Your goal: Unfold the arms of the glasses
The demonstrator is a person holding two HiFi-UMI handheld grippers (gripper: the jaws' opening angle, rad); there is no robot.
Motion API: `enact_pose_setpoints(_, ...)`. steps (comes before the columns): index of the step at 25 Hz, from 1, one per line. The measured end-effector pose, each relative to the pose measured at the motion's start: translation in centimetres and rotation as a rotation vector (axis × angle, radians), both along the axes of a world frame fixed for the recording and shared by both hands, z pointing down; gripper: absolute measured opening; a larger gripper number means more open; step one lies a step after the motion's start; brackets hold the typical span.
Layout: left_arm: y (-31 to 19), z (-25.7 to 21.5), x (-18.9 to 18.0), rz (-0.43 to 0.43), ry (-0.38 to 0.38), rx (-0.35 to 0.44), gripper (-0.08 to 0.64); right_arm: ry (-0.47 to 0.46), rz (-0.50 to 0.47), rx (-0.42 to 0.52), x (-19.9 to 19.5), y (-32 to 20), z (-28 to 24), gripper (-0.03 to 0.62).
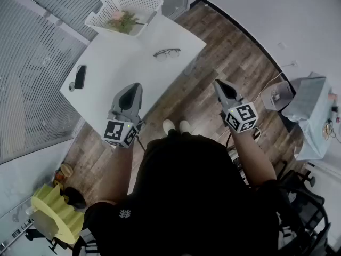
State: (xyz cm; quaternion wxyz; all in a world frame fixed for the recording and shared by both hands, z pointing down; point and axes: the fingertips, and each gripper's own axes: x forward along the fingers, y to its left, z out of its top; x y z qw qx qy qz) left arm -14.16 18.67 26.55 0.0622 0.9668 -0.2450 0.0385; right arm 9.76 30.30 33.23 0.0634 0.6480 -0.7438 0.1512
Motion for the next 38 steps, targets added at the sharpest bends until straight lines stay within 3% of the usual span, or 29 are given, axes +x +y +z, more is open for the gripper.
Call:
enact_pose_setpoints(9,-4.4,3.4,-0.9,0.012,0.009,-0.052,0.000,0.045,0.009,-0.010,-1.3,-4.3,0.4,0.000)
enact_pose_setpoints(13,-5.9,4.7,1.2,0.055,-0.007,-0.074,0.000,0.057,0.054,-0.006,-0.4,-5.1,0.6,0.000)
enact_pose_setpoints(16,-6.4,5.0,3.4,0.090,-0.023,-0.065,0.000,0.040,0.035,-0.020,0.2,-5.8,1.0,0.000)
enact_pose_setpoints(21,-9.0,6.5,7.0,0.079,-0.053,-0.067,0.000,0.001,0.015,-0.037,3.7,-9.8,3.4,0.000)
enact_pose_setpoints(31,-14.9,11.4,13.2,-0.007,-0.213,-0.109,0.002,-0.066,-0.256,-0.072,8.2,-23.2,6.6,0.000)
enact_pose_setpoints(38,-17.0,16.1,15.7,-0.039,-0.381,-0.140,0.082,-0.081,-0.460,-0.088,8.9,-28.9,8.1,0.000)
